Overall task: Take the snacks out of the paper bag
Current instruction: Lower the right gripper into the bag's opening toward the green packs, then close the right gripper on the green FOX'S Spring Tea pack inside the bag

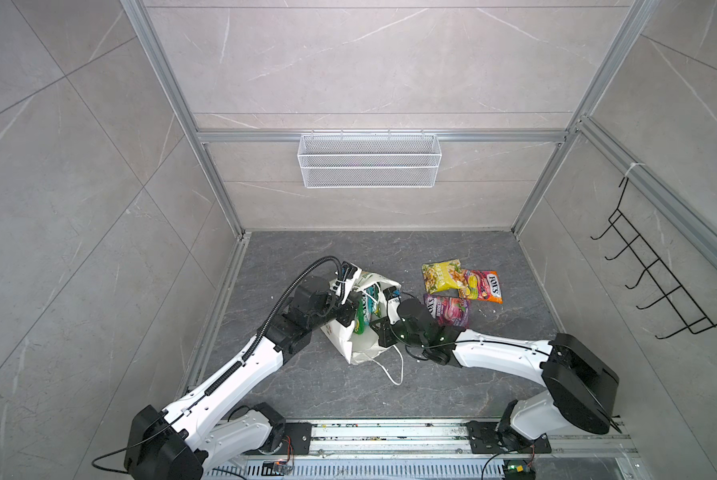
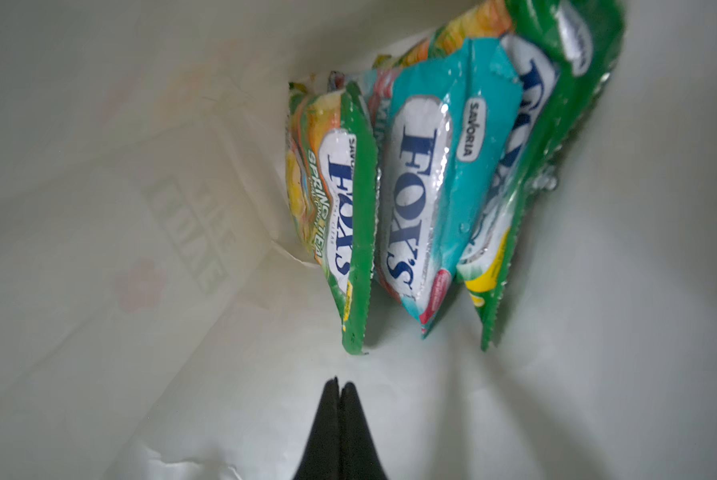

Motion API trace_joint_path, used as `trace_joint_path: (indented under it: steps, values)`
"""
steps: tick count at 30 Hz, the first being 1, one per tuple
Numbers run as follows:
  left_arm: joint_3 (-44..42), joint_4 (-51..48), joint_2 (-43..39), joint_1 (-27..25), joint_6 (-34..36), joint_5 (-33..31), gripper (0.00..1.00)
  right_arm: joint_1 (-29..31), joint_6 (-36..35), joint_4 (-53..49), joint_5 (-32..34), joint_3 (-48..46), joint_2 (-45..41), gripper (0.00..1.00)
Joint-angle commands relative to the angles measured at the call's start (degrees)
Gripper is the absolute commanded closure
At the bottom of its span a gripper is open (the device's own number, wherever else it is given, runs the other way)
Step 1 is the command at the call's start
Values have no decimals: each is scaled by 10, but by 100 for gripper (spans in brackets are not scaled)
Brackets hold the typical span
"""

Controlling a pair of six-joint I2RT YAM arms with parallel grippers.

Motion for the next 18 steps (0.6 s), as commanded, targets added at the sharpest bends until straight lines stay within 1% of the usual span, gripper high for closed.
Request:
trace_joint_path:
  steps: [1,4,6,9,11,15,16,18]
  values:
    - [27,30,-5,-3,0,15,100,5,58,-19,12,37,30,100]
    - [28,30,-8,-3,2,14,100,7,88,-29,6,56,51,100]
    - [30,29,-8,-4,3,15,100,9,101,-46,9,72,63,98]
    - [31,29,-10,-4,4,19,100,10,124,-78,35,89,74,93]
    - [29,29,-9,-4,6,18,100,11,143,-80,47,92,77,91]
    - [28,29,-8,-5,3,19,100,14,185,-116,70,107,69,87]
    - [28,29,-8,-5,1,18,100,14,199,-137,70,115,63,87]
    - [25,30,-9,-5,1,16,100,18,213,-141,61,115,45,87]
